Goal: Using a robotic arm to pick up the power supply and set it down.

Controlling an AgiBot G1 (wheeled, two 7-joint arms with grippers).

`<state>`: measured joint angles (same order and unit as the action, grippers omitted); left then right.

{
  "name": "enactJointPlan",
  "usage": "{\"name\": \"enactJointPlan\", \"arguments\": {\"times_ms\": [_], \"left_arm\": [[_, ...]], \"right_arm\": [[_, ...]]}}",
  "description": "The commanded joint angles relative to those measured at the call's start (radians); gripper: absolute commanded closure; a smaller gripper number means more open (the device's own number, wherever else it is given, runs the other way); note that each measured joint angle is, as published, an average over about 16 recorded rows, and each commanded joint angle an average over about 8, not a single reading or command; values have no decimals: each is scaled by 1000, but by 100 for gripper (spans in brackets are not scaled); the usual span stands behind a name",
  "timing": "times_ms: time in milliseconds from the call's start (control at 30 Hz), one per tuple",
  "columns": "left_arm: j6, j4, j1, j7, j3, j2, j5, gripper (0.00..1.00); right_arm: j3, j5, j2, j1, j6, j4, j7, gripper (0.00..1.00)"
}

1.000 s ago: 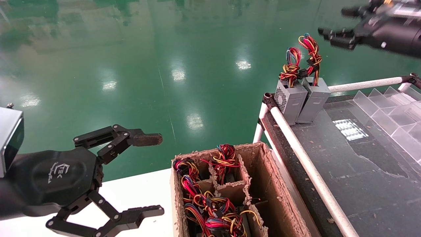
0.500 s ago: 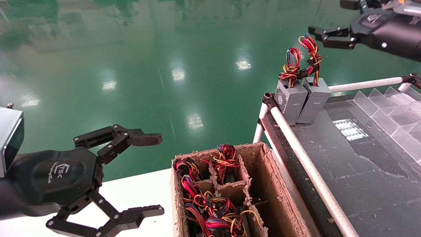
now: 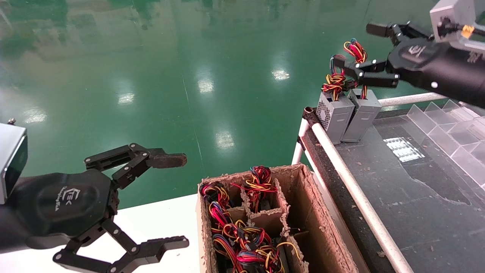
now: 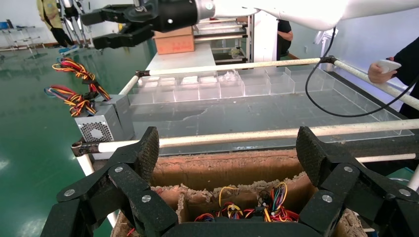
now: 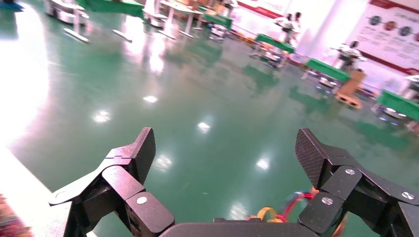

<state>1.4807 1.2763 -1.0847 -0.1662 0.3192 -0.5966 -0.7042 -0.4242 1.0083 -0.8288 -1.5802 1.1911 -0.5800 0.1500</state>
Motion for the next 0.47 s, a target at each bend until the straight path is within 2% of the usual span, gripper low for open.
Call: {"name": "enactJointPlan", "arguments": {"times_ms": [33, 467], "left_arm": [[0, 0, 0, 0, 0, 0, 0, 0], [0, 0, 0, 0, 0, 0, 0, 0]], "right_arm": [[9, -16, 13, 30, 18, -42, -20, 0], [57, -110, 86, 201, 121, -280, -134, 0]]}}
